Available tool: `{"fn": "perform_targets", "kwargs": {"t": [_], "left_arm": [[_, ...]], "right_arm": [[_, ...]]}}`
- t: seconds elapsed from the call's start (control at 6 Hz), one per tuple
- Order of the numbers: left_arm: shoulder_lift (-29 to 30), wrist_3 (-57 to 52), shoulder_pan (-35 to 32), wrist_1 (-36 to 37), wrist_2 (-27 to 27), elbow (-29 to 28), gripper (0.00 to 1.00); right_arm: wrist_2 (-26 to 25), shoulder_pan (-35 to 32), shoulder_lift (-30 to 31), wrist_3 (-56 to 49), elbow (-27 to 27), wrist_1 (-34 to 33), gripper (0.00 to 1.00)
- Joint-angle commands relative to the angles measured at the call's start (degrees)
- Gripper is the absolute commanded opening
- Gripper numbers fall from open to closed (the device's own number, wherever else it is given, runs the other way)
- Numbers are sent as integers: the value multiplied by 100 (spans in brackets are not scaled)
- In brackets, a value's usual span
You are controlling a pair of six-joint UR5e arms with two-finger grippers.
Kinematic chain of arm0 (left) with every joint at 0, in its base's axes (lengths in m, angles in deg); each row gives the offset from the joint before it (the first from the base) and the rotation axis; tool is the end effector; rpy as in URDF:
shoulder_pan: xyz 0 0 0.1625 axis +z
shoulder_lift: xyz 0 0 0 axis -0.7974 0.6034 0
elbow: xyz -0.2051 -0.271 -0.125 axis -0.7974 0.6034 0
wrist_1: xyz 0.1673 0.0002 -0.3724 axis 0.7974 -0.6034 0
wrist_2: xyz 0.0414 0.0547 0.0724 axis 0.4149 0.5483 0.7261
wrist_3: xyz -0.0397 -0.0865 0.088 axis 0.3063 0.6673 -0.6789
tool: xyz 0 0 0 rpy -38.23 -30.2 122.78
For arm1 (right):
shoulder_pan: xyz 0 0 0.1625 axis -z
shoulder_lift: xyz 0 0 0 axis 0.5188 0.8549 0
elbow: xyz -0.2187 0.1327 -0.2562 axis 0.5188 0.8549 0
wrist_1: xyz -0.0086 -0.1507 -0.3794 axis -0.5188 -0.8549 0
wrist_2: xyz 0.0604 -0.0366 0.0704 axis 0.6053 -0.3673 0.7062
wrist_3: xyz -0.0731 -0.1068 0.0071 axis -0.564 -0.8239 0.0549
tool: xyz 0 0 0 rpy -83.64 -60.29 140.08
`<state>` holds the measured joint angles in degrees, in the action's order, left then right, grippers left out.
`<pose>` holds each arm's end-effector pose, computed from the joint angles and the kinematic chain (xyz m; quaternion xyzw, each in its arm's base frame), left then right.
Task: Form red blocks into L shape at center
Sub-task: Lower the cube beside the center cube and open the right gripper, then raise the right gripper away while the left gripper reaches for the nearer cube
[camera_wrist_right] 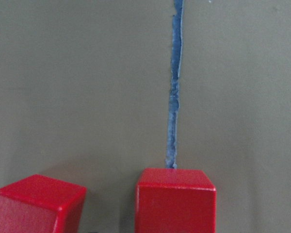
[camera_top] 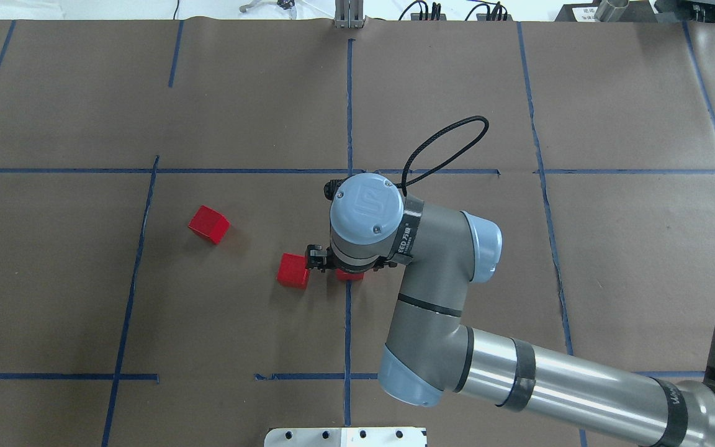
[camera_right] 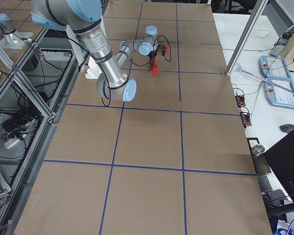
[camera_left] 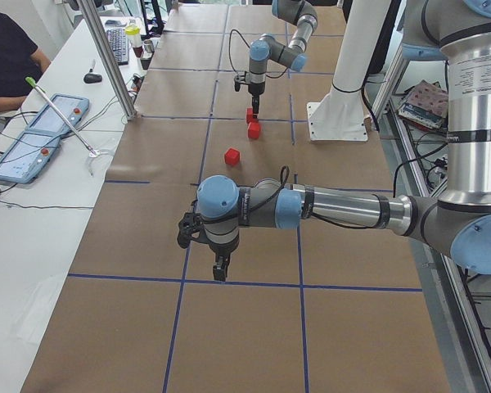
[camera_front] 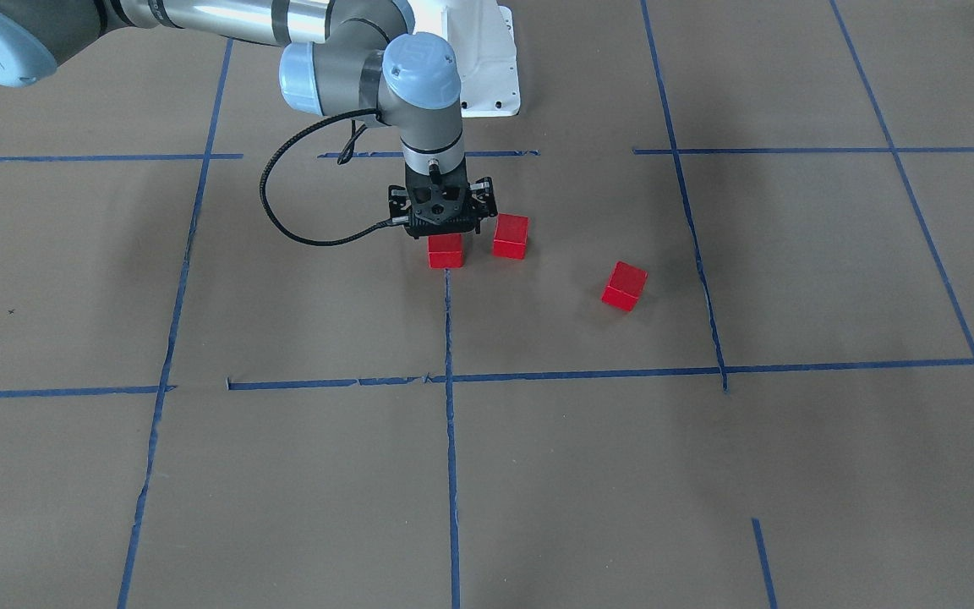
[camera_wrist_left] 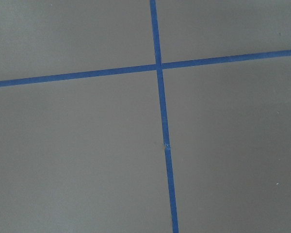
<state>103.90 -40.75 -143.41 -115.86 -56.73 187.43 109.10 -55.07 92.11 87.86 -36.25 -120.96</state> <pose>-0.0416 -0.4443 0.5674 0.0281 0.4027 0.0462 0.9137 -0.5823 -0.3668 0.1655 0.0340 -0.4193 -0.0027 0.9072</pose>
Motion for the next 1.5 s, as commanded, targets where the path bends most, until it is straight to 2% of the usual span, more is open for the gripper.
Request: {"fn": "perform_targets", "kwargs": {"t": [0.0,0.17,0.33,0.67,0.83,1.0,1.17,1.33], "left_arm": [[85,15,523,-24,-257,47,100],[173,24,832,-320,-266,82,100],[234,267,1270,-915,-588,83,100],[855,3076,2559,-2460,-556,144,100],[1459,4013,3114,-2537,-530,162,100],[2162,5075,3773,-2503,10,275,100],[2464,5782,4319,-2494,590,319,94],[2781,6442,4977,-2459,1144,337,95]], "right_arm": [[368,-375,511,-16,-925,-84,100],[1024,-813,688,-16,-1165,-111,100],[1196,-956,1107,-25,-1437,-68,100],[1233,-1220,2064,-785,-2131,-23,100],[1511,-1543,2443,-1259,-2352,-23,100],[1619,-1738,2700,-1612,-2423,-23,100],[1620,-1827,2867,-1903,-2433,-23,100],[1620,-1941,3061,-2149,-2442,-23,100]]}}
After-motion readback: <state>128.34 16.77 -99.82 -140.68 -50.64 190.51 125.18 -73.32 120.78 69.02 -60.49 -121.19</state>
